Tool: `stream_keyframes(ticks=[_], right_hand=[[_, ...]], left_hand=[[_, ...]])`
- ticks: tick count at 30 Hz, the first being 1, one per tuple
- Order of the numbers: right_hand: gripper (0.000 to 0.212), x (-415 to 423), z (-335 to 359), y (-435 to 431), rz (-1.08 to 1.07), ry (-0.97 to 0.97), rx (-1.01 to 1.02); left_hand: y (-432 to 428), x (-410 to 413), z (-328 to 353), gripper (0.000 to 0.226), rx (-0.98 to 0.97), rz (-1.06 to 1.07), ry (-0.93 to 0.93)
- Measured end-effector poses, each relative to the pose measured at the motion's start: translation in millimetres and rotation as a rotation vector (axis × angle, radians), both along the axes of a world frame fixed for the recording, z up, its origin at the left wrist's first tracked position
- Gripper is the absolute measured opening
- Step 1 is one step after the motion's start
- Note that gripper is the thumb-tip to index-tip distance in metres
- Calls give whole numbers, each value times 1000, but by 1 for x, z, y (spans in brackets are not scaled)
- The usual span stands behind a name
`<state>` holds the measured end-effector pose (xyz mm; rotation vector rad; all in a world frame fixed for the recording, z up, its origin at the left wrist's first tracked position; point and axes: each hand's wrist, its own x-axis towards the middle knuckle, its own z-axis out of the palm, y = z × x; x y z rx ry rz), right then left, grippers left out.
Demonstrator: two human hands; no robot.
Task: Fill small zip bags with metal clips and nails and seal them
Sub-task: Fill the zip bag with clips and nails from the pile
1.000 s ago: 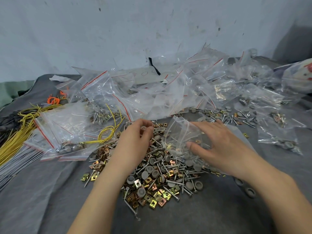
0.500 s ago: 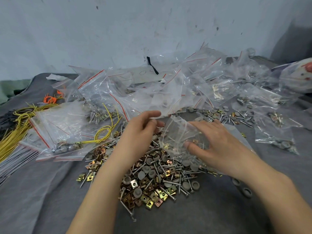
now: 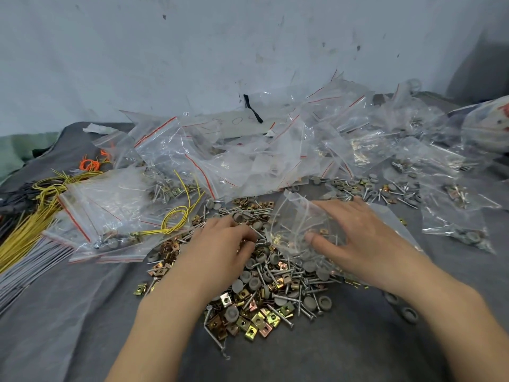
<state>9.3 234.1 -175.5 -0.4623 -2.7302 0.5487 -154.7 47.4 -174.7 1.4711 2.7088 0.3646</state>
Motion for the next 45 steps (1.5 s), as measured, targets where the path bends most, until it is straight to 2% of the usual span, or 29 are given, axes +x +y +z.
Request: stream_keyframes(ticks=[4, 13, 20, 24, 29, 35, 38, 42, 45], right_hand=[[67, 0, 1, -1, 0, -11, -7], [69, -1, 3, -2, -5, -17, -22], [69, -1, 2, -1, -2, -25, -25], [68, 0, 1, -1, -9, -25, -18], [68, 0, 0, 0, -3, -18, -21], [69, -1, -1, 1, -1, -18, -20], [69, 0, 0, 1, -2, -24, -21], [69, 0, 0, 1, -4, -30, -19], [70, 0, 0, 2, 0, -33, -20]], left_hand=[[6, 7, -3, 31, -33, 4, 74], [9, 3, -7, 16, 23, 28, 70], [9, -3, -1, 3, 371, 66, -293], [8, -7, 1, 6, 545, 123, -428], [8, -9, 6, 16, 698, 157, -721], [7, -11, 3, 27, 658, 152, -734], [7, -11, 1, 22, 632, 139, -704], [9, -12, 0, 10, 701, 178, -699], [12, -12, 1, 15, 740, 226, -788]])
